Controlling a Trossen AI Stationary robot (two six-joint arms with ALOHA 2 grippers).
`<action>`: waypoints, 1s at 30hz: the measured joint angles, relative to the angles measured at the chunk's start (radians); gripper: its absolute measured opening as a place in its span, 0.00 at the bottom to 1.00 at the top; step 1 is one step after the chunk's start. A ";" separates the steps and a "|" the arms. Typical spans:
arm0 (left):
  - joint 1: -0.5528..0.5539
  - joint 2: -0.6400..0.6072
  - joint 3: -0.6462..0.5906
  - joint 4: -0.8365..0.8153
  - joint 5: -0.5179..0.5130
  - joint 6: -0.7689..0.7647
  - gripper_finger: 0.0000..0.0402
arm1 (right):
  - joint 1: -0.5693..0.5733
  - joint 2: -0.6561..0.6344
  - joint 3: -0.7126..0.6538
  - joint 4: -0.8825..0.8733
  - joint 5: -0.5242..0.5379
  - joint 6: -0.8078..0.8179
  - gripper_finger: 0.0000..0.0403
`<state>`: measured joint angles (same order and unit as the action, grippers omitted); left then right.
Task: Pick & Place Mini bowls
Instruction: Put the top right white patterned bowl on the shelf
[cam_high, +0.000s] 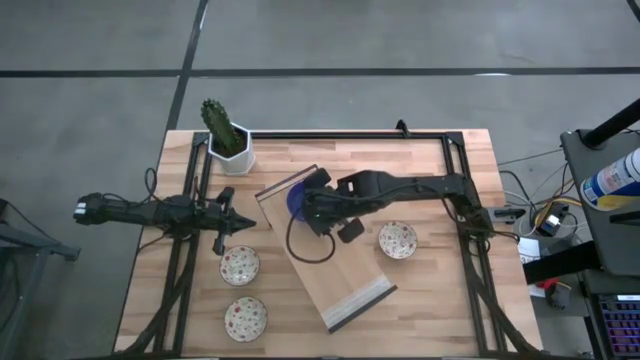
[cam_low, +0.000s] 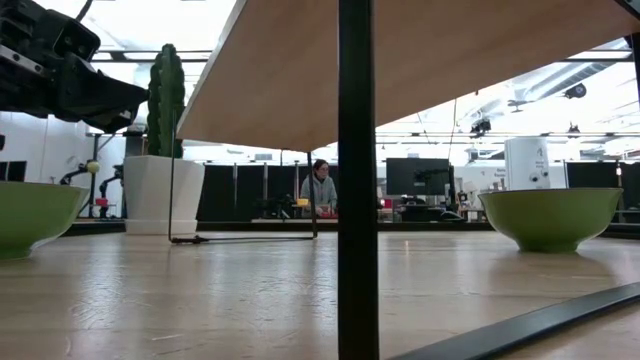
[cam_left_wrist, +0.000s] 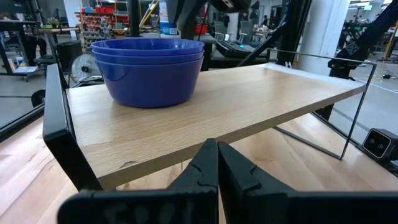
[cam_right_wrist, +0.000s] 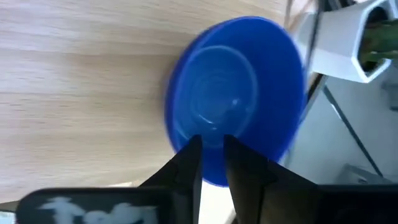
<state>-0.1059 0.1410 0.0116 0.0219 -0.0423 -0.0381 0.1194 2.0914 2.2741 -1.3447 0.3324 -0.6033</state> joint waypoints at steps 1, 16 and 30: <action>0.000 0.000 0.000 0.000 0.000 0.000 0.00 | 0.000 -0.001 0.009 -0.004 0.013 0.005 0.15; 0.000 0.000 0.000 0.000 0.000 0.000 0.00 | 0.053 -0.090 0.063 -0.217 -0.004 0.297 0.07; 0.000 0.000 0.000 0.000 0.000 0.000 0.00 | 0.126 -0.264 -0.054 -0.226 -0.087 0.556 0.02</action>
<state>-0.1061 0.1406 0.0116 0.0220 -0.0425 -0.0380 0.2449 1.8278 2.2201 -1.5707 0.2451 -0.0476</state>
